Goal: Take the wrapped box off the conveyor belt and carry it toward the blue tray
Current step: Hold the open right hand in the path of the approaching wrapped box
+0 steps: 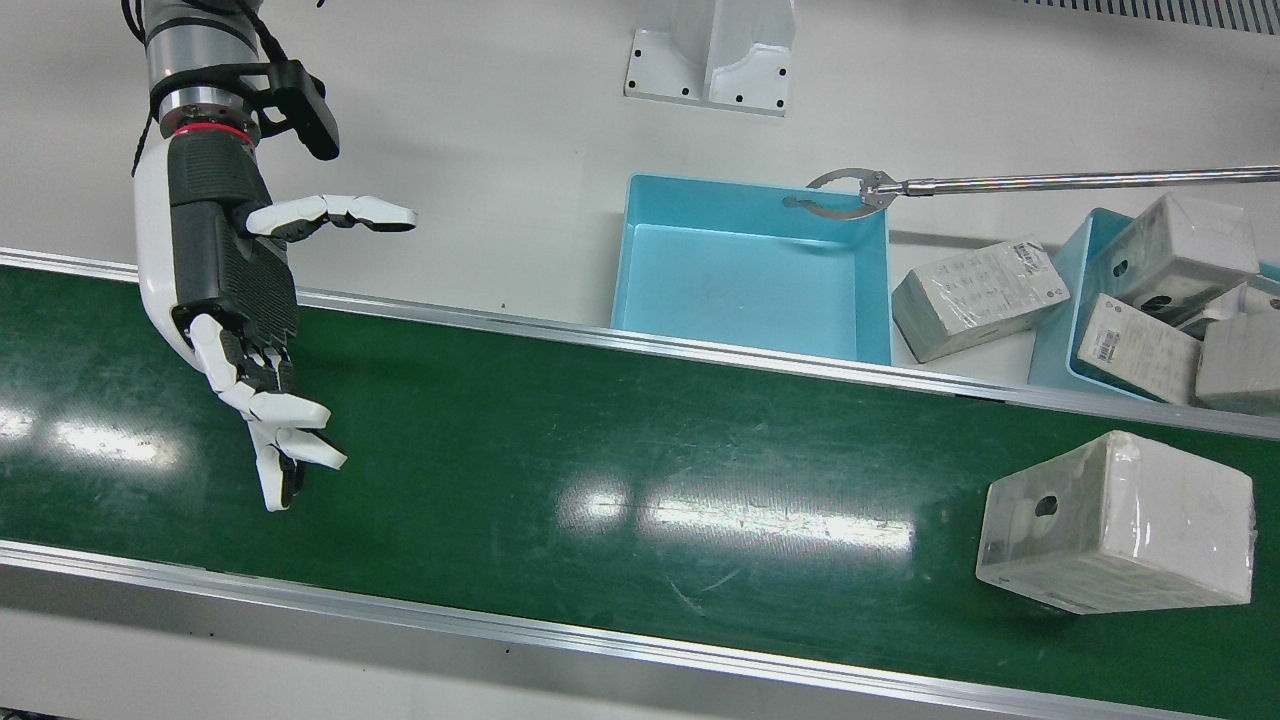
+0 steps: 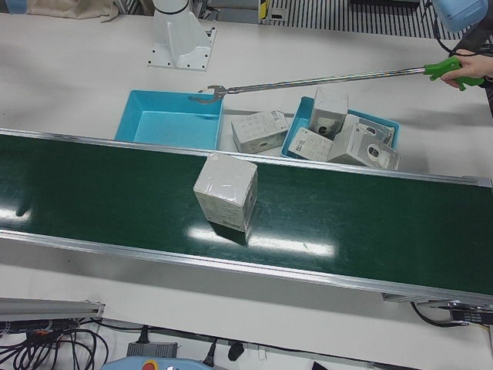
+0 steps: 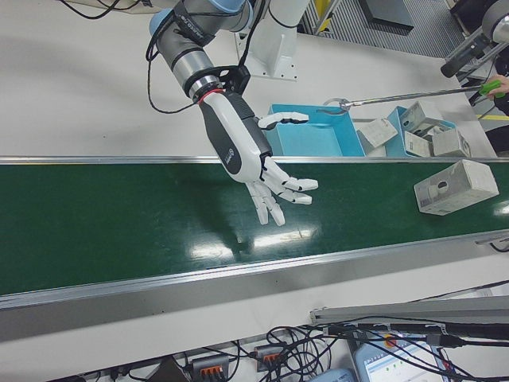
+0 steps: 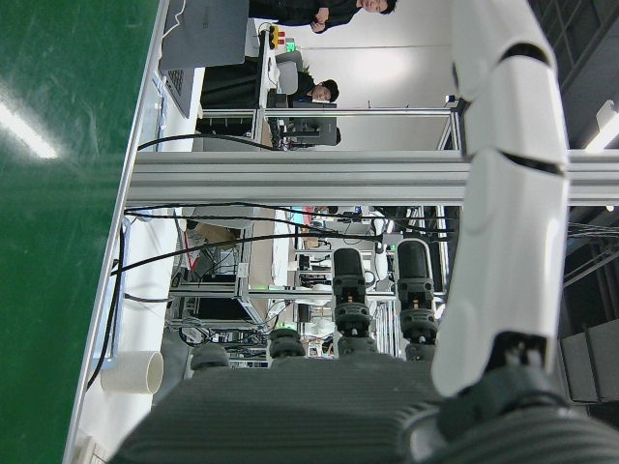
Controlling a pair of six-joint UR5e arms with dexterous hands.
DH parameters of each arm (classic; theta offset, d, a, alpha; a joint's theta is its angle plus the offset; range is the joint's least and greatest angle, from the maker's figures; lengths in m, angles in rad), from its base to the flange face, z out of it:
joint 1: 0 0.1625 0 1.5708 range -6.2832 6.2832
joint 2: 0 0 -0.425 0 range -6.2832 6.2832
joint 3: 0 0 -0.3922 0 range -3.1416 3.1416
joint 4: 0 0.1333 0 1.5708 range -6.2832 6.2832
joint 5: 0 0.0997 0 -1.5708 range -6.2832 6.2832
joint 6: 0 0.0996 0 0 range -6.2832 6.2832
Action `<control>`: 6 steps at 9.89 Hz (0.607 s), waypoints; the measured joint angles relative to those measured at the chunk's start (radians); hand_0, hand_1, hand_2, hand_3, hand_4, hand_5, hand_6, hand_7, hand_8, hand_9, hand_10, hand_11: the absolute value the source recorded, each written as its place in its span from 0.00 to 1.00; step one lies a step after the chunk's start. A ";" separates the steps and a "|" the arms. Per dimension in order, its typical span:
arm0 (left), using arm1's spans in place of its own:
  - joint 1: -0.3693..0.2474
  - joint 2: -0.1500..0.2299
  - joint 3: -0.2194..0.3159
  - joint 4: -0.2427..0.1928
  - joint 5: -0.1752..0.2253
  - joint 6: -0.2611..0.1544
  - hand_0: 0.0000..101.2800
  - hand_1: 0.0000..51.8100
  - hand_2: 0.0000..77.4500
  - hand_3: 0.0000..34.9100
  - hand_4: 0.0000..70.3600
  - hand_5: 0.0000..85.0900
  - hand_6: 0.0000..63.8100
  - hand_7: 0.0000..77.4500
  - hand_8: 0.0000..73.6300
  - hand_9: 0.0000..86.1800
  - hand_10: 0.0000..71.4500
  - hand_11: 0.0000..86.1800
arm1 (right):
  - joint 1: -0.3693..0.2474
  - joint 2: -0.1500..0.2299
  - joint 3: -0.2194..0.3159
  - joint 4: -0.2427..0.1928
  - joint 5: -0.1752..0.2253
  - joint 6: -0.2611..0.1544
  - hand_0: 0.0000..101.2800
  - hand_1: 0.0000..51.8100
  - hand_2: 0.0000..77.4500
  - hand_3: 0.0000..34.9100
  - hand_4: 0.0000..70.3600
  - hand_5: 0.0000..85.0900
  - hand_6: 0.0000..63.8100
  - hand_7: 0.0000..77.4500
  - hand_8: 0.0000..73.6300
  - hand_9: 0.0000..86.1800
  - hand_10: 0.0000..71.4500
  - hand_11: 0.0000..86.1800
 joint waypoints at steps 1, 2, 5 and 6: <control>0.000 0.000 0.000 0.000 0.000 0.000 0.00 0.00 0.01 0.00 0.00 0.01 0.00 0.00 0.00 0.00 0.00 0.00 | -0.003 0.002 -0.004 -0.002 0.000 0.001 0.46 0.27 0.22 0.49 0.13 0.33 0.05 0.25 0.00 0.06 0.00 0.02; 0.000 0.000 0.000 0.000 0.000 0.000 0.00 0.00 0.01 0.00 0.00 0.01 0.00 0.00 0.01 0.00 0.00 0.00 | -0.007 0.005 -0.005 -0.002 0.000 0.001 0.46 0.27 0.22 0.49 0.13 0.33 0.05 0.25 0.00 0.06 0.00 0.02; 0.000 0.000 0.000 0.000 0.000 0.000 0.00 0.00 0.01 0.00 0.00 0.01 0.00 0.00 0.00 0.00 0.01 0.00 | -0.012 0.012 -0.013 0.009 0.001 0.001 0.48 0.33 0.27 0.41 0.15 0.37 0.06 0.27 0.01 0.05 0.00 0.02; 0.000 0.000 0.000 0.000 0.000 0.000 0.00 0.00 0.01 0.00 0.00 0.01 0.00 0.00 0.00 0.00 0.01 0.00 | -0.013 0.017 -0.020 0.011 0.001 0.001 0.48 0.33 0.27 0.41 0.15 0.37 0.06 0.27 0.00 0.05 0.00 0.02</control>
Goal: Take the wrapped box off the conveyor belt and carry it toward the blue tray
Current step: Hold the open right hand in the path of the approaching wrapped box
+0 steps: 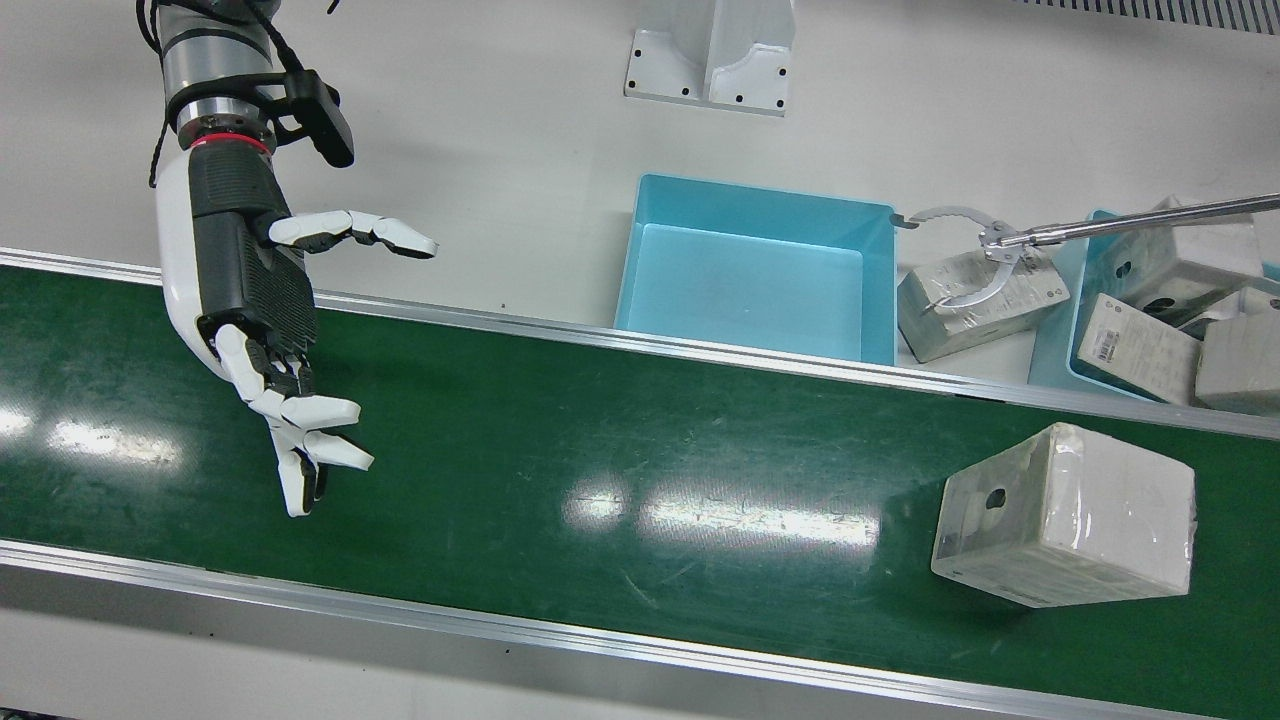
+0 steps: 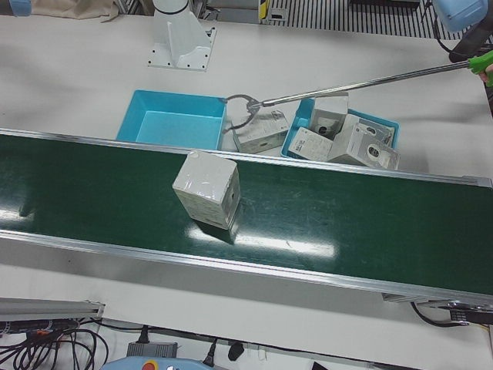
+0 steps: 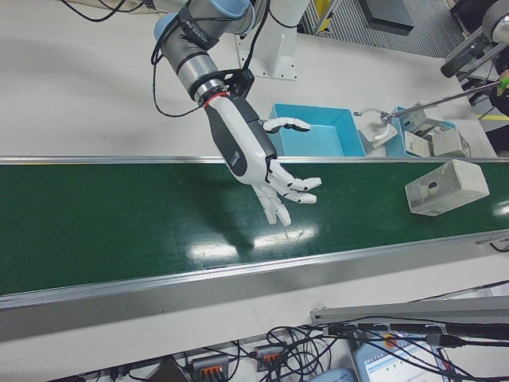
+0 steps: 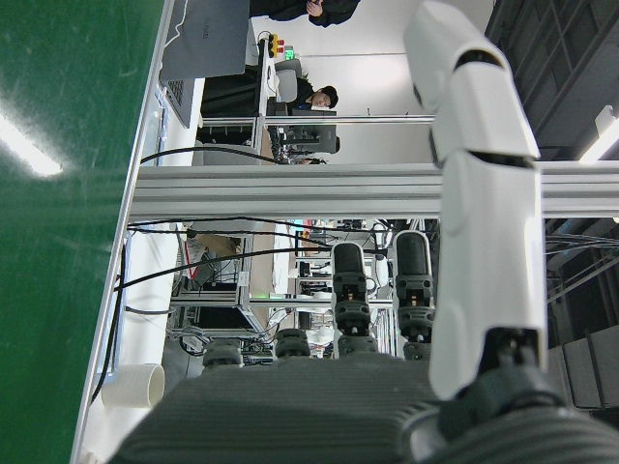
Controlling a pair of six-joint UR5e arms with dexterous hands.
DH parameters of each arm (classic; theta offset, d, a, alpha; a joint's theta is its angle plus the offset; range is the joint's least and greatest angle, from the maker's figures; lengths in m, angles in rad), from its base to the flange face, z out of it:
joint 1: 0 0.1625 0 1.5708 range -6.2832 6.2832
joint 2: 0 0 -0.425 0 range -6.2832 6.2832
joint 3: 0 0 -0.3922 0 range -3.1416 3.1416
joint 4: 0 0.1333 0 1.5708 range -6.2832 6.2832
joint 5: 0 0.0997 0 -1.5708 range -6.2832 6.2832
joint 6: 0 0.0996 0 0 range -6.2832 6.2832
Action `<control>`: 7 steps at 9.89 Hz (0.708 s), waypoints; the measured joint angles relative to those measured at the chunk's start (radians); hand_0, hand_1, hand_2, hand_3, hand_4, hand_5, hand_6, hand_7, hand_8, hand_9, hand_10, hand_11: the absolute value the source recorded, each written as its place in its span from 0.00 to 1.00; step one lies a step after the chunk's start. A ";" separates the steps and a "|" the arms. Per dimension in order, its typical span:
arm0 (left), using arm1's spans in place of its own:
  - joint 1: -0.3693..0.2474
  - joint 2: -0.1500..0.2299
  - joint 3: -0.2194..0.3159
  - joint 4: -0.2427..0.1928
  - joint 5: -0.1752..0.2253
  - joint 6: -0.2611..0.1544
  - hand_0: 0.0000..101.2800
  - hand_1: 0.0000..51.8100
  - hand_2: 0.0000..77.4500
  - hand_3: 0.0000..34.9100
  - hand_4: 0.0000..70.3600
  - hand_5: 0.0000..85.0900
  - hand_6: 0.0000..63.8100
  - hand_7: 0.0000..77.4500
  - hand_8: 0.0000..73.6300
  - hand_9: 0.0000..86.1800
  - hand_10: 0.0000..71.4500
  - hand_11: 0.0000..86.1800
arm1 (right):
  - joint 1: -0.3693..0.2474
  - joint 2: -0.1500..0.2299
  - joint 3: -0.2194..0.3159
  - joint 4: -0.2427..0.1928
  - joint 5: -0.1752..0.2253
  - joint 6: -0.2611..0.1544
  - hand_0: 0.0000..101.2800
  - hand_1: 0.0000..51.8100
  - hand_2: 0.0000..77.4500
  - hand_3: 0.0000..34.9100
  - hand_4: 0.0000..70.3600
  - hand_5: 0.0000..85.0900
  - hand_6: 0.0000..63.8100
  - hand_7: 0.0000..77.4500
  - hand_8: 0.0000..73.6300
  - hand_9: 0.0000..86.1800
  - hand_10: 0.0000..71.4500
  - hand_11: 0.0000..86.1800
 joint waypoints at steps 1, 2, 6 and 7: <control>0.000 0.000 0.000 0.000 0.000 0.000 0.00 0.00 0.01 0.00 0.00 0.01 0.00 0.00 0.00 0.00 0.00 0.00 | -0.002 0.011 -0.011 0.001 0.000 -0.001 0.48 0.35 0.26 0.37 0.15 0.37 0.07 0.25 0.01 0.05 0.02 0.06; 0.000 0.000 0.000 0.000 0.000 0.000 0.00 0.00 0.01 0.00 0.00 0.01 0.00 0.00 0.01 0.00 0.01 0.00 | -0.004 0.025 -0.026 0.002 0.001 -0.002 0.48 0.35 0.26 0.37 0.15 0.37 0.07 0.25 0.01 0.05 0.02 0.06; 0.000 0.000 0.000 0.000 0.000 0.000 0.00 0.00 0.01 0.00 0.00 0.01 0.00 0.00 0.00 0.00 0.00 0.00 | -0.001 0.053 -0.086 0.002 0.002 -0.002 0.49 0.35 0.27 0.39 0.19 0.39 0.09 0.32 0.01 0.06 0.02 0.03; 0.000 0.000 0.000 0.000 0.000 0.000 0.00 0.00 0.01 0.00 0.00 0.01 0.00 0.00 0.00 0.00 0.00 0.00 | -0.001 0.060 -0.104 0.006 0.002 -0.003 0.49 0.35 0.27 0.36 0.19 0.39 0.09 0.32 0.00 0.06 0.00 0.03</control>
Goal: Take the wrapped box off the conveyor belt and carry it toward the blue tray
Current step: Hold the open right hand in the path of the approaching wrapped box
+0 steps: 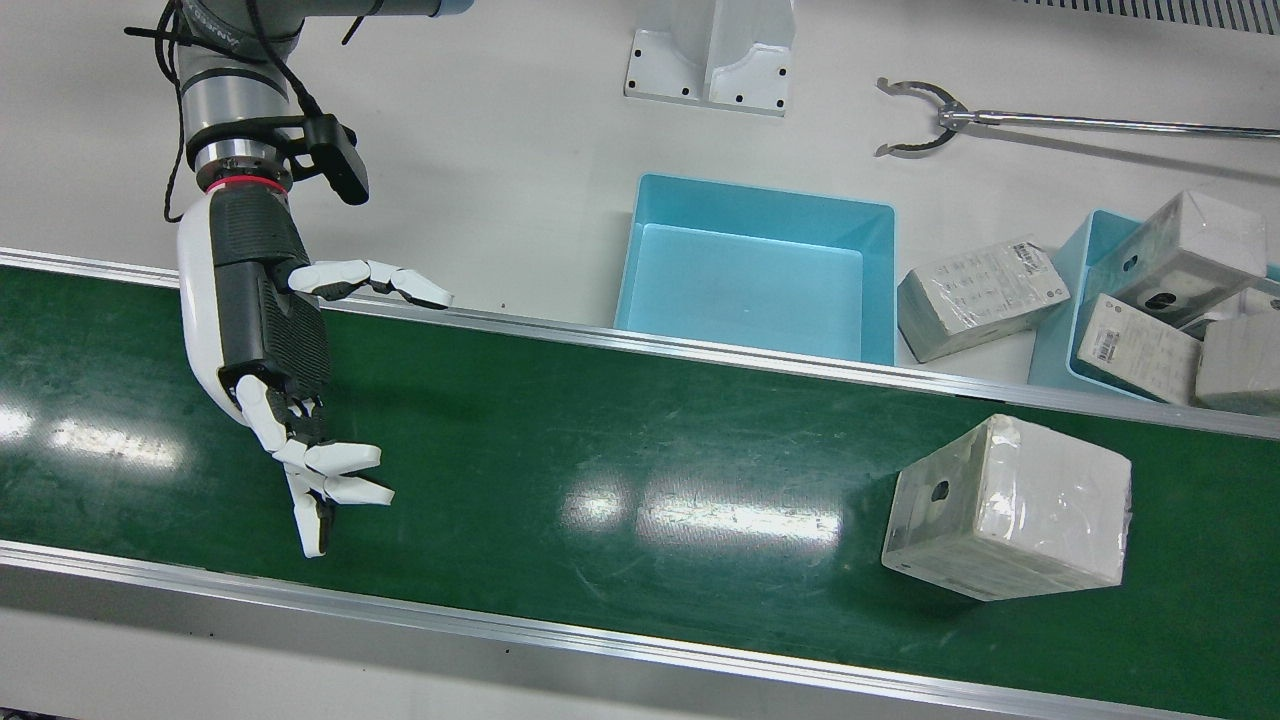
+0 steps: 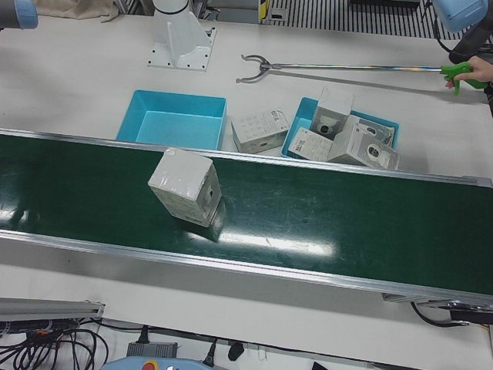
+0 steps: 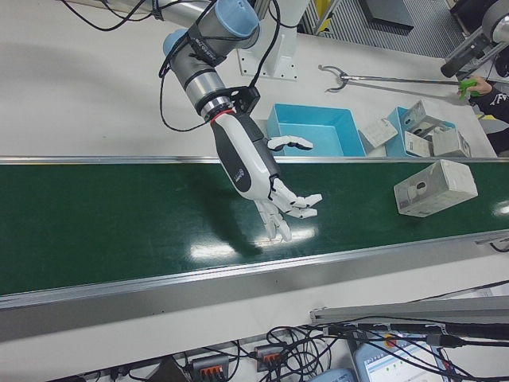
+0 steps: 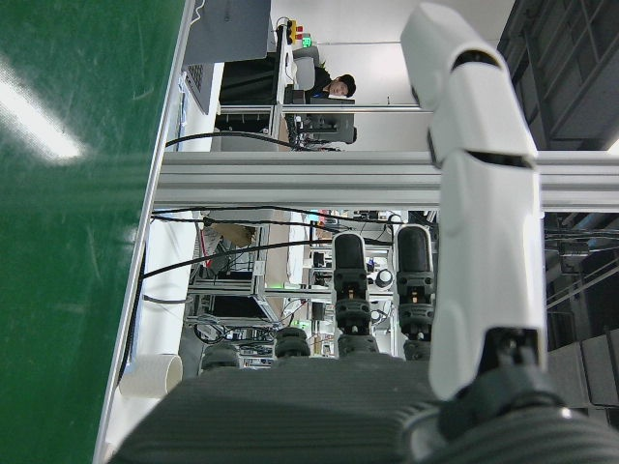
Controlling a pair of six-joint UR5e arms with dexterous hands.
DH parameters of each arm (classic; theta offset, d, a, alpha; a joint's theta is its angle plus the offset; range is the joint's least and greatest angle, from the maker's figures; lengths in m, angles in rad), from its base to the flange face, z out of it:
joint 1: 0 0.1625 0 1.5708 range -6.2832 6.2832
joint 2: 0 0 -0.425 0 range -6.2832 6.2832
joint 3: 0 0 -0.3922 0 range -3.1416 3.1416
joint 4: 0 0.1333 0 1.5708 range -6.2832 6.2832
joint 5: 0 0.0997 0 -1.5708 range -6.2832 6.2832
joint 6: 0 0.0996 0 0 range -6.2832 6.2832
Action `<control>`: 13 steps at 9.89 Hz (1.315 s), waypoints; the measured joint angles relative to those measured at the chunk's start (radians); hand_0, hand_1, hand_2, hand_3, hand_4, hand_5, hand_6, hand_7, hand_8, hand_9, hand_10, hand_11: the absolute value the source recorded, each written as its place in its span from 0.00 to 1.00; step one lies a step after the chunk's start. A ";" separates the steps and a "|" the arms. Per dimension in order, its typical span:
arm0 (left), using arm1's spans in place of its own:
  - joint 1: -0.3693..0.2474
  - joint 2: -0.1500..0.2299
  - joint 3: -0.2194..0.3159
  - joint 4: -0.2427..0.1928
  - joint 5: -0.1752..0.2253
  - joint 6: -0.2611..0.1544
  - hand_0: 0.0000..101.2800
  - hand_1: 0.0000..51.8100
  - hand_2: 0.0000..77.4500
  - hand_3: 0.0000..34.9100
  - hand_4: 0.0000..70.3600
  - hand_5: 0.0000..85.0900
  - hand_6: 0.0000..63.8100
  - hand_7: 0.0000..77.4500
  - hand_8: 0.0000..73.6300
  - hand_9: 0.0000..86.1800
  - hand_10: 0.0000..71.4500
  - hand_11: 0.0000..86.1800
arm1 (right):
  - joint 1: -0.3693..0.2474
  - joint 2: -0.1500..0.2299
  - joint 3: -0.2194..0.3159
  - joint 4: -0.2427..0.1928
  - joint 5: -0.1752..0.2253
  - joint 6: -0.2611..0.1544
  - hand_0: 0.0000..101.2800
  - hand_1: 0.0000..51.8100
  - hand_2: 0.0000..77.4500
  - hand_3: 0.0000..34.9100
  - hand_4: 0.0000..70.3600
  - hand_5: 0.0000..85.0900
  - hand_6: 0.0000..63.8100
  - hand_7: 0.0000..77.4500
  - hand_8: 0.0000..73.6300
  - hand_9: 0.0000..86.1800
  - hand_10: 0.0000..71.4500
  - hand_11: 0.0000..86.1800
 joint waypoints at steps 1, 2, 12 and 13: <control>0.000 0.000 0.000 0.000 0.000 0.000 0.00 0.00 0.01 0.00 0.00 0.01 0.00 0.00 0.00 0.00 0.00 0.00 | 0.002 0.009 -0.017 0.009 -0.001 0.000 0.49 0.35 0.27 0.36 0.19 0.39 0.09 0.32 0.00 0.06 0.00 0.03; 0.000 0.000 0.000 0.000 0.000 0.000 0.00 0.00 0.01 0.00 0.00 0.01 0.00 0.01 0.01 0.00 0.00 0.00 | 0.004 0.016 -0.028 0.017 -0.003 0.001 0.49 0.35 0.27 0.40 0.19 0.39 0.09 0.32 0.01 0.06 0.00 0.03; 0.000 0.000 0.000 0.000 0.000 0.000 0.00 0.00 0.01 0.00 0.00 0.01 0.00 0.00 0.00 0.00 0.00 0.00 | 0.007 0.017 -0.034 0.042 -0.007 0.014 0.49 0.35 0.27 0.38 0.17 0.38 0.09 0.31 0.01 0.06 0.02 0.03; 0.000 0.000 0.000 0.000 0.000 0.000 0.00 0.00 0.01 0.00 0.00 0.01 0.00 0.00 0.00 0.00 0.01 0.00 | 0.006 0.017 -0.034 0.042 -0.007 0.014 0.49 0.35 0.27 0.38 0.17 0.38 0.09 0.31 0.01 0.06 0.02 0.03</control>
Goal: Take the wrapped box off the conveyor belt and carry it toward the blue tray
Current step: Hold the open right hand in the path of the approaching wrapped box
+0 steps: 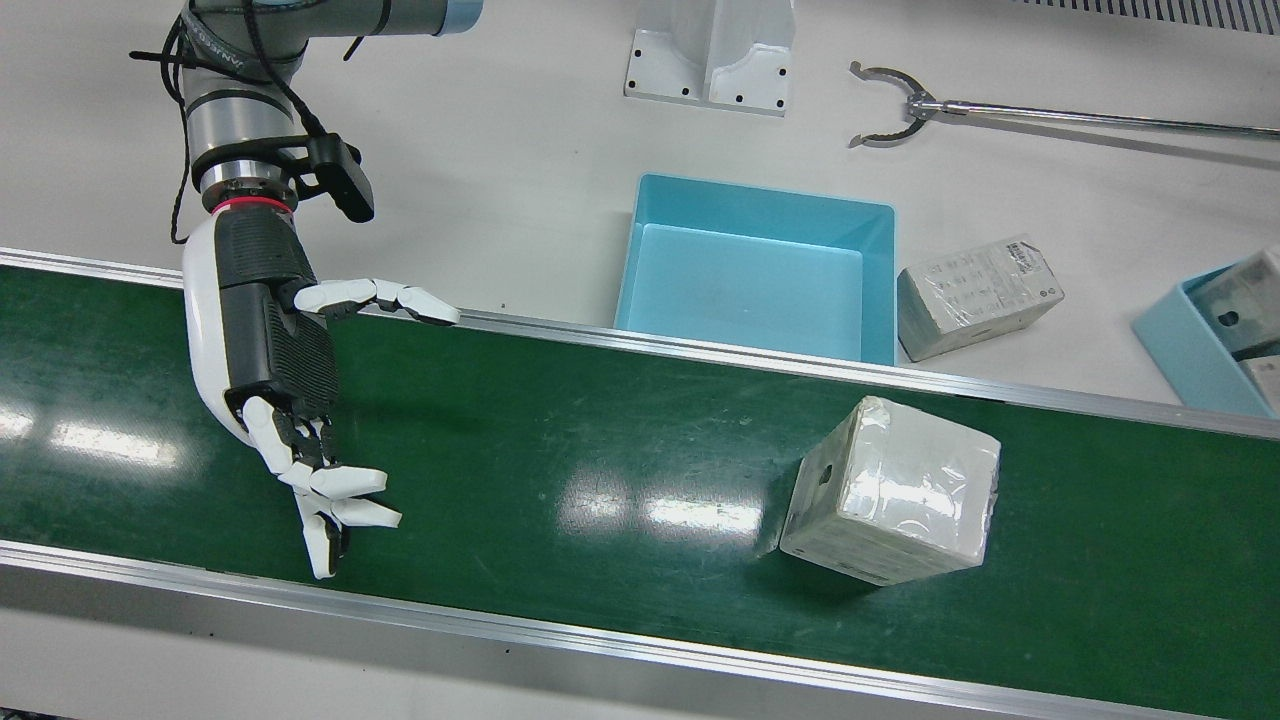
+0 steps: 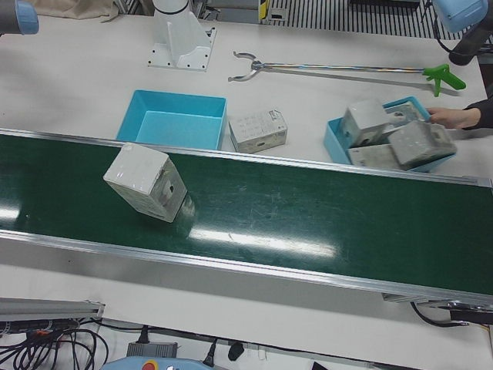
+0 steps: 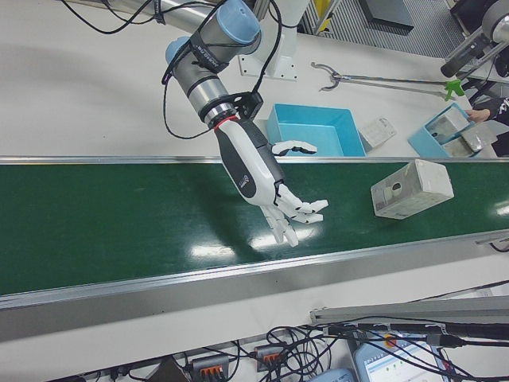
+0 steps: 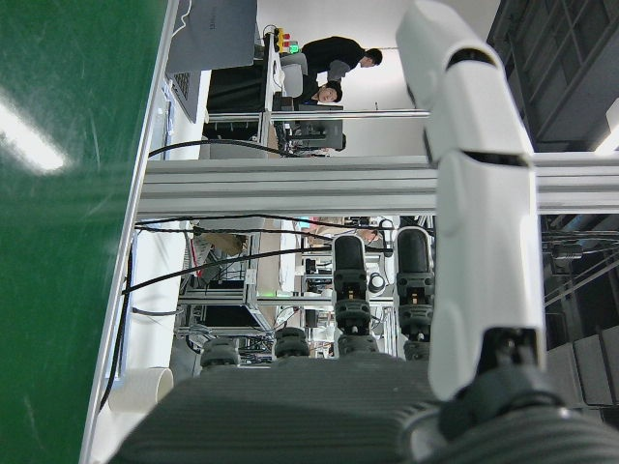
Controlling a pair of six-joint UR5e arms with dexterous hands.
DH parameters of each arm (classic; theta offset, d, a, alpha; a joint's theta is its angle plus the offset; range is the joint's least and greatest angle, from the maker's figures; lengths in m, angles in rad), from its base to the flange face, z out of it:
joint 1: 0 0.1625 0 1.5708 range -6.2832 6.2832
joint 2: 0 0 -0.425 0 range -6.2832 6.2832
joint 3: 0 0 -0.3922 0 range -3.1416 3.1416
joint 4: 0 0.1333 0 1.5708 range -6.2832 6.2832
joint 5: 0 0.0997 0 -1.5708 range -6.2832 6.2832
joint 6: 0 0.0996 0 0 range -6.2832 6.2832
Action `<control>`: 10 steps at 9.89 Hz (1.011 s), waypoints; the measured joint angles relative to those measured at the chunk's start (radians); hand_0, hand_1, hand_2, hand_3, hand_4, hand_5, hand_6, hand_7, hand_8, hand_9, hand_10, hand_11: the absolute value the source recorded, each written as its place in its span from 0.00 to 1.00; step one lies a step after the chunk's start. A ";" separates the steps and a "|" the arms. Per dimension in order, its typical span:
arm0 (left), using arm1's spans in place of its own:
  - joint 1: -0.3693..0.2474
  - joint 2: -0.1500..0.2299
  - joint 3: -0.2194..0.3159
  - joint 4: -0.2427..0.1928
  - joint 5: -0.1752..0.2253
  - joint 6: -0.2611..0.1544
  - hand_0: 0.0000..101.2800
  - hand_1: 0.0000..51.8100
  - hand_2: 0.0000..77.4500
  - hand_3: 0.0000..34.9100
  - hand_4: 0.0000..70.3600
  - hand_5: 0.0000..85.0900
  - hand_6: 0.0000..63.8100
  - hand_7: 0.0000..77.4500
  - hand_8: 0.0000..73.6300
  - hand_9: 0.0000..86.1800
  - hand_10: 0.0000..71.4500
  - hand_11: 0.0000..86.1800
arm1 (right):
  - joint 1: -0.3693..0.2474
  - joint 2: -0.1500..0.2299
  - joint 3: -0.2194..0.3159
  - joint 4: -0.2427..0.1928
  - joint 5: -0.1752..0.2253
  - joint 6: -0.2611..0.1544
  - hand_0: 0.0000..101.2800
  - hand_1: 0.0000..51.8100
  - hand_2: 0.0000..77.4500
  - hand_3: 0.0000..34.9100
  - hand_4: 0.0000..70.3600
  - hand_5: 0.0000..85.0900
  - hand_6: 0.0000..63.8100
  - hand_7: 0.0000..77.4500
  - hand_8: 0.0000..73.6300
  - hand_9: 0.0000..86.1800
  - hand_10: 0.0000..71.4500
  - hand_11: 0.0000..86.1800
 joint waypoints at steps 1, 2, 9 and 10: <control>0.000 0.000 0.000 0.000 0.000 0.000 0.00 0.00 0.01 0.00 0.00 0.01 0.00 0.00 0.00 0.00 0.01 0.00 | 0.000 0.001 0.000 0.000 0.000 0.000 0.49 0.35 0.26 0.39 0.17 0.38 0.09 0.31 0.01 0.06 0.02 0.03; 0.000 0.000 0.000 0.000 0.000 0.000 0.00 0.00 0.01 0.00 0.00 0.01 0.00 0.01 0.00 0.00 0.00 0.00 | -0.001 0.001 -0.001 0.001 0.000 0.000 0.49 0.35 0.26 0.39 0.17 0.38 0.09 0.31 0.01 0.06 0.02 0.03; 0.000 0.000 0.000 0.000 0.000 0.000 0.00 0.00 0.01 0.00 0.00 0.01 0.00 0.00 0.00 0.00 0.01 0.00 | -0.016 0.009 0.001 0.002 0.001 -0.007 0.49 0.35 0.27 0.39 0.17 0.38 0.09 0.31 0.01 0.06 0.02 0.03; 0.000 0.000 0.000 0.000 0.000 0.000 0.00 0.00 0.01 0.00 0.00 0.01 0.00 0.00 0.00 0.00 0.01 0.00 | -0.022 0.014 -0.002 0.002 0.003 -0.010 0.49 0.35 0.27 0.39 0.17 0.38 0.09 0.31 0.01 0.06 0.02 0.03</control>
